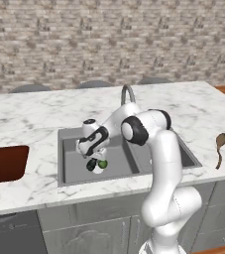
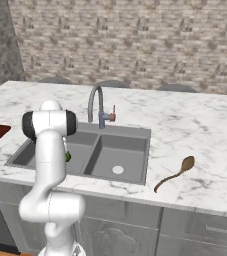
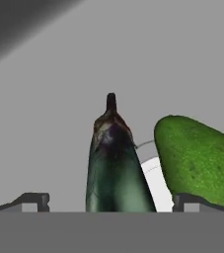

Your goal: Pick up all produce items and place them in the sink. Turn on the sink faucet to wash them. Then turn the sink off and put them in the tray.

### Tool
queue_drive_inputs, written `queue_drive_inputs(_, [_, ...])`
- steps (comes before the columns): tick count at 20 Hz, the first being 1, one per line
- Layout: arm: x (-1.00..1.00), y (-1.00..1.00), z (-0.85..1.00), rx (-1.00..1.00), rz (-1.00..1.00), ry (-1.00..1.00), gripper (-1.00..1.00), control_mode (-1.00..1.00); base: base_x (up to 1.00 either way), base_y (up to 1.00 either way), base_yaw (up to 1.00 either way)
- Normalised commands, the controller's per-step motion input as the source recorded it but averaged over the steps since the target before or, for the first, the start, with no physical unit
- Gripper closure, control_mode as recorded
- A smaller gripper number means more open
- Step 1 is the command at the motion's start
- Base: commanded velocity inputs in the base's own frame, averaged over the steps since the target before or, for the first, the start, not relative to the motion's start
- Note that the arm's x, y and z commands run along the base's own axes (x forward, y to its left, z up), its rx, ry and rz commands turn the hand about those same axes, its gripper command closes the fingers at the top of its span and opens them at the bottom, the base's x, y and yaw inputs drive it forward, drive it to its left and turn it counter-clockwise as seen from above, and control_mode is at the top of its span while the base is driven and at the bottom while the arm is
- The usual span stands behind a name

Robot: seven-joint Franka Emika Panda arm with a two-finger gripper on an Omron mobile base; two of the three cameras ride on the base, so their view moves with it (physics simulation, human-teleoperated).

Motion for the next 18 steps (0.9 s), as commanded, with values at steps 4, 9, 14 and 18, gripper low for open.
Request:
queue_drive_inputs(4, [0.05, 0.02, -0.26, 0.00, 0.00, 0.00, -1.00, -1.00, 0.00, 0.00, 0.00])
queue_drive_inputs(9, [-0.06, -0.03, -0.20, 0.00, -0.03, 0.00, -1.00, -1.00, 0.00, 0.00, 0.00])
queue_drive_inputs(14, [-0.16, -0.17, -0.20, 0.00, -0.02, 0.00, -1.00, -1.00, 0.00, 0.00, 0.00])
queue_drive_inputs(18, [-0.14, -0.10, -0.30, 0.00, -0.02, 0.01, -1.00, -1.00, 0.00, 0.00, 0.00])
